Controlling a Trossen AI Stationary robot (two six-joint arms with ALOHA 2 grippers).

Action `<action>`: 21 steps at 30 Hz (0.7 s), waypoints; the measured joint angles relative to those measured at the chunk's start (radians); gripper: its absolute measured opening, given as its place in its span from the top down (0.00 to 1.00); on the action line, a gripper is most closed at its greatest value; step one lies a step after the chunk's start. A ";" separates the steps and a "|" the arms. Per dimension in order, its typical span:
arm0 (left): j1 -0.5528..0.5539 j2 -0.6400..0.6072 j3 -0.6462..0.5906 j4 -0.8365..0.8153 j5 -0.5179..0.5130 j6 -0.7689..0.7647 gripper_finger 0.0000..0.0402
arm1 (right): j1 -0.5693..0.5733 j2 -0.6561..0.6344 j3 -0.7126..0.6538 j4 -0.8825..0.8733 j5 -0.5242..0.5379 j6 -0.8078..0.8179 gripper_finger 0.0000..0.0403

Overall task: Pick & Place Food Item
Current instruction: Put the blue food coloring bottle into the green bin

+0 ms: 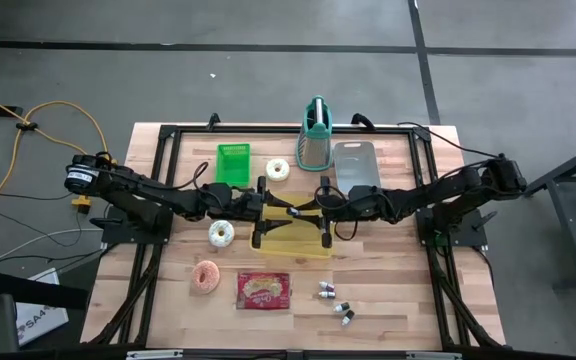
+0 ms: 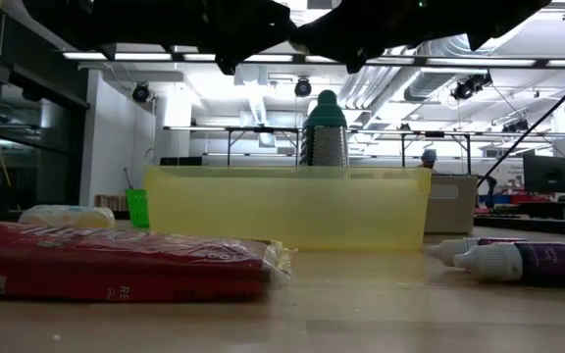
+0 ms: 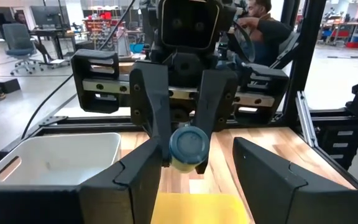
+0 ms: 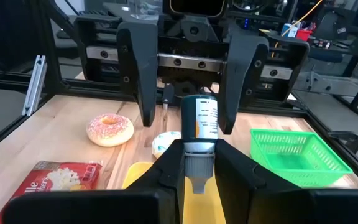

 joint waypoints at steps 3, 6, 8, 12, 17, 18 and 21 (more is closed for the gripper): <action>0.000 0.000 0.000 0.010 0.000 0.000 0.52 | 0.000 0.000 0.000 0.011 -0.003 0.000 0.86; 0.000 0.000 0.000 0.012 0.000 0.000 0.52 | 0.000 0.000 0.000 0.013 -0.003 0.000 0.86; 0.000 0.000 0.000 0.014 -0.001 0.000 0.52 | 0.000 0.000 0.000 0.013 -0.003 0.000 0.86; 0.000 0.000 0.000 0.021 -0.003 0.000 0.52 | 0.001 0.000 0.000 0.024 -0.010 0.000 0.86; 0.000 0.000 0.000 0.029 -0.003 0.003 0.52 | 0.001 0.000 0.000 0.028 -0.011 0.000 0.86; 0.000 0.000 0.000 0.033 -0.003 0.004 0.52 | 0.001 0.000 0.000 0.028 -0.011 0.000 0.86; 0.000 0.000 0.000 0.044 -0.003 0.004 0.52 | 0.001 0.000 0.000 0.028 -0.026 0.000 0.86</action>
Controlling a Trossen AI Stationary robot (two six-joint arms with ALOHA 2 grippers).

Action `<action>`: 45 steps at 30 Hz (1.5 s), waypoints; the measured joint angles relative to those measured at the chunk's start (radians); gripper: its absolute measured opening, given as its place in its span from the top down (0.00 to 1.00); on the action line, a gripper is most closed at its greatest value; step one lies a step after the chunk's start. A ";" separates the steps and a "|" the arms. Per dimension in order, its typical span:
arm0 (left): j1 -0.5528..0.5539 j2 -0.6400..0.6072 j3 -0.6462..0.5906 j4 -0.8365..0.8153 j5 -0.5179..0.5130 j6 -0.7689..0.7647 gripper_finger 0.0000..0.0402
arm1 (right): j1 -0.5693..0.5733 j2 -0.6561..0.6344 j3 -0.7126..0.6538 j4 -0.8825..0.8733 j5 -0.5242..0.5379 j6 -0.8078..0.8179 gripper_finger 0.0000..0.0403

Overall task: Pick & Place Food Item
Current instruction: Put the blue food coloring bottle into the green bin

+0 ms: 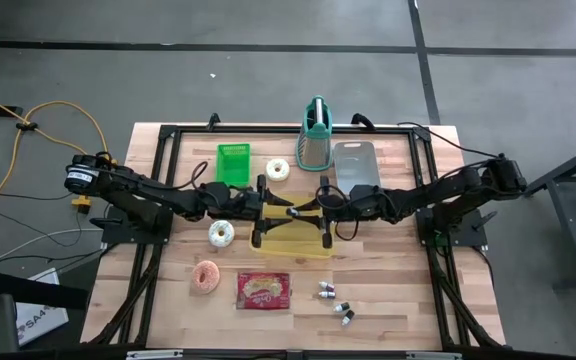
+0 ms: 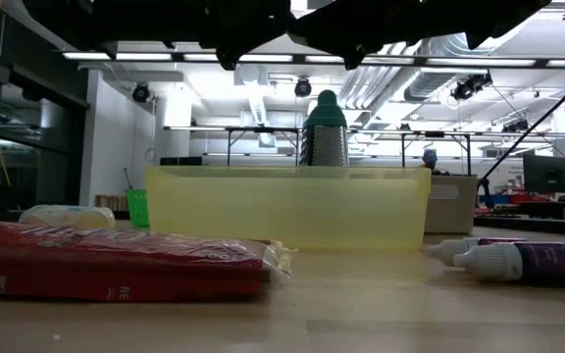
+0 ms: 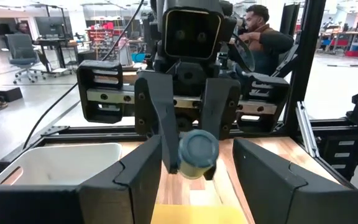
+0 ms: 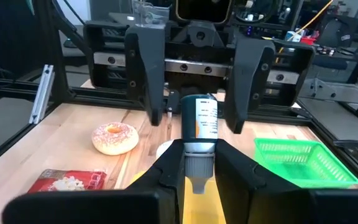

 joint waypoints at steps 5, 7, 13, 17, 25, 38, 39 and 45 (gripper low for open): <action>0.000 0.000 0.000 0.007 0.000 0.000 0.52 | 0.000 0.000 0.000 0.001 -0.002 0.000 0.86; 0.000 0.000 0.000 0.009 0.000 0.000 0.52 | 0.000 0.000 0.000 0.011 -0.004 0.000 0.86; 0.000 0.000 0.000 0.007 0.000 0.000 0.53 | 0.000 0.000 0.000 0.023 -0.005 0.000 0.86; 0.000 0.000 0.000 0.007 0.001 -0.001 0.61 | 0.000 0.000 0.000 0.022 -0.005 0.000 0.86; 0.000 0.000 0.000 0.007 0.003 -0.001 0.77 | 0.000 0.000 0.000 0.022 -0.002 0.001 0.86; 0.000 0.000 0.000 0.007 0.001 0.000 0.81 | 0.000 0.000 0.000 0.021 -0.002 0.003 0.86; 0.000 0.000 0.000 0.007 0.001 0.000 0.81 | 0.000 0.000 0.000 0.021 -0.002 0.003 0.86; 0.000 0.000 0.000 0.007 0.000 0.000 0.81 | 0.000 0.000 0.000 0.021 -0.003 0.001 0.85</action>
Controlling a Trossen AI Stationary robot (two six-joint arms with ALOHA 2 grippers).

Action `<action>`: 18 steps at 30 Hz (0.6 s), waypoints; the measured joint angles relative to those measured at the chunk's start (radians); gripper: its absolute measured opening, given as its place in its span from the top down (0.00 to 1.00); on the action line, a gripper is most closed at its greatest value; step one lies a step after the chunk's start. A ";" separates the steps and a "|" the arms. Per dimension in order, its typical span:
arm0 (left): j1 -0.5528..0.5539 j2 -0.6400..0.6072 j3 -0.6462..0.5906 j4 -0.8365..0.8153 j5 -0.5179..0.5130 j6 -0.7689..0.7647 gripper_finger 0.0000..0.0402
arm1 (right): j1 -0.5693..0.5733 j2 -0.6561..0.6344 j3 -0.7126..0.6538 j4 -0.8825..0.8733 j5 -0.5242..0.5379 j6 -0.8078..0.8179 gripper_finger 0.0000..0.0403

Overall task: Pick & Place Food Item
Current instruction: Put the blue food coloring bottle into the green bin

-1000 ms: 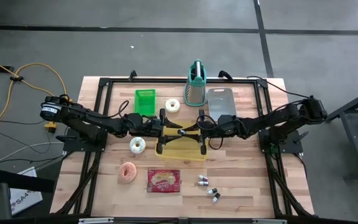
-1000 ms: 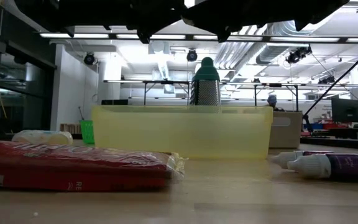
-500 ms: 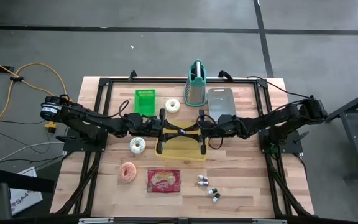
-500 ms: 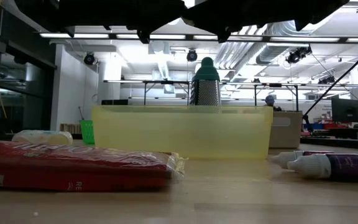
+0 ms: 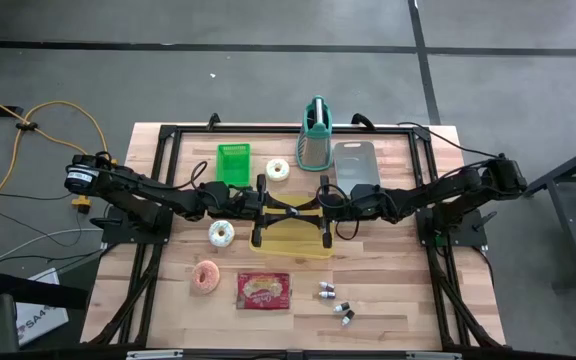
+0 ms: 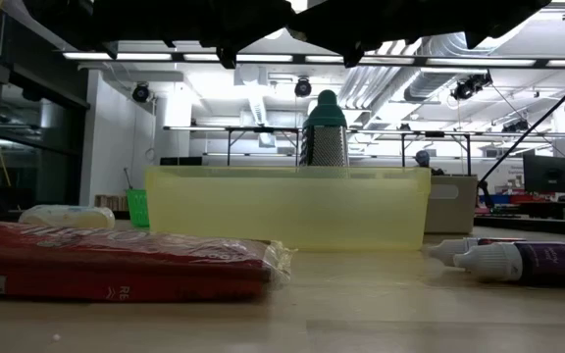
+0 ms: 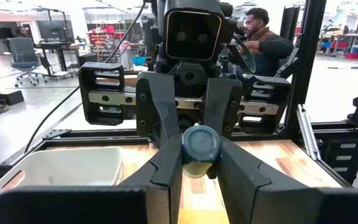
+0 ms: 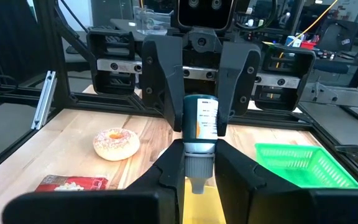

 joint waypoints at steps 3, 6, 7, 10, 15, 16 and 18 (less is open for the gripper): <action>0.000 0.000 0.000 0.000 0.000 0.000 0.81 | 0.000 0.000 0.000 0.000 0.000 -0.001 0.84; 0.000 0.000 0.000 0.000 0.000 0.000 0.81 | 0.000 0.000 0.000 -0.001 0.000 0.000 0.81; 0.000 0.000 0.000 -0.001 0.000 -0.001 0.81 | 0.000 0.000 0.000 -0.005 0.000 -0.001 0.79; 0.000 0.000 0.000 0.001 0.000 -0.001 0.81 | 0.000 0.000 0.000 -0.021 0.000 0.000 0.75; 0.000 0.000 0.000 0.003 0.001 -0.001 0.81 | 0.000 0.000 0.000 -0.042 0.000 0.000 0.68; 0.000 0.000 0.000 0.003 0.001 -0.001 0.81 | 0.000 0.000 0.000 -0.043 0.000 0.000 0.67; 0.000 0.000 0.000 0.003 0.001 -0.001 0.81 | 0.000 0.000 0.000 -0.043 0.000 0.000 0.65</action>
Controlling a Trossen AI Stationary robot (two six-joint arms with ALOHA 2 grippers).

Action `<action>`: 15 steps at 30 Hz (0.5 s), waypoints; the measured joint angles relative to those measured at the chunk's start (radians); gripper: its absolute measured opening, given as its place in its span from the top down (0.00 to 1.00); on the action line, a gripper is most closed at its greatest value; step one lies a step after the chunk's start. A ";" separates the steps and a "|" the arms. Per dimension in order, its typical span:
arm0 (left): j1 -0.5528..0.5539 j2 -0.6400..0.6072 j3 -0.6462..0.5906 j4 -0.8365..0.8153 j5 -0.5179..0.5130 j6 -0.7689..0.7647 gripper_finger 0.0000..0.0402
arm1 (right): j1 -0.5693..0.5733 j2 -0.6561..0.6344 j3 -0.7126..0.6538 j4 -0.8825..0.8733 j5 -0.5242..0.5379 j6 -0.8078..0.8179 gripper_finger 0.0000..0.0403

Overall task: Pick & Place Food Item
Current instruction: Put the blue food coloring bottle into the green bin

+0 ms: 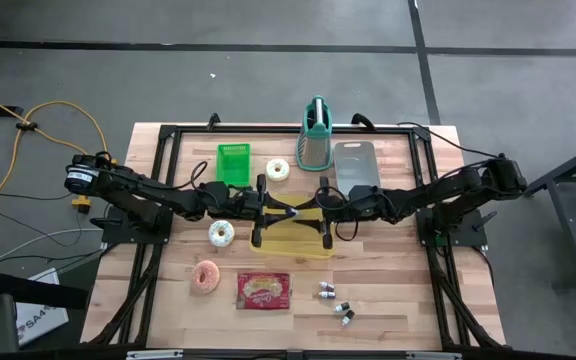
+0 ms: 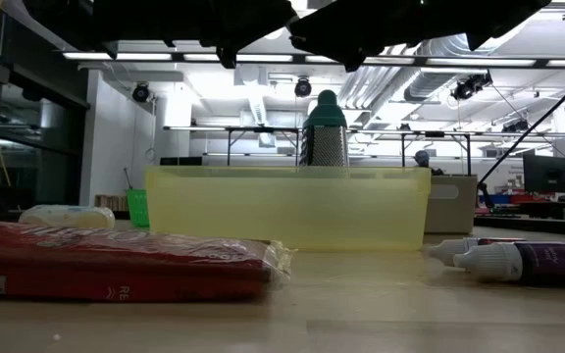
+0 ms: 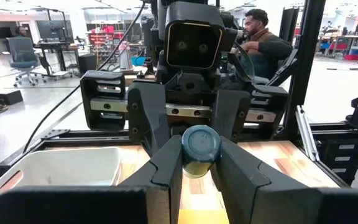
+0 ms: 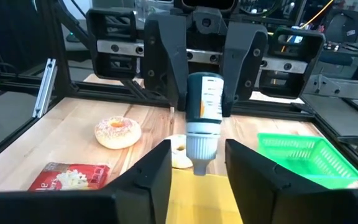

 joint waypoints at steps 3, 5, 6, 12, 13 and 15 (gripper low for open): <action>0.000 0.000 0.000 0.000 -0.002 0.000 0.81 | 0.000 0.000 0.000 -0.019 0.001 0.001 0.63; 0.000 0.000 0.000 0.000 -0.014 0.000 0.81 | 0.000 0.000 0.000 -0.045 0.005 0.003 0.62; 0.000 0.000 0.000 -0.001 -0.019 0.000 0.81 | 0.000 0.000 0.000 -0.059 0.012 0.003 0.62; 0.000 -0.001 0.000 -0.017 -0.116 0.010 0.81 | 0.002 0.000 0.000 -0.132 0.058 0.048 0.62; 0.000 -0.001 0.000 -0.019 -0.142 0.019 0.81 | 0.002 0.000 0.000 -0.142 0.057 0.056 0.62; 0.000 -0.002 0.000 -0.020 -0.183 0.021 0.81 | 0.002 0.000 0.000 -0.163 0.057 0.074 0.61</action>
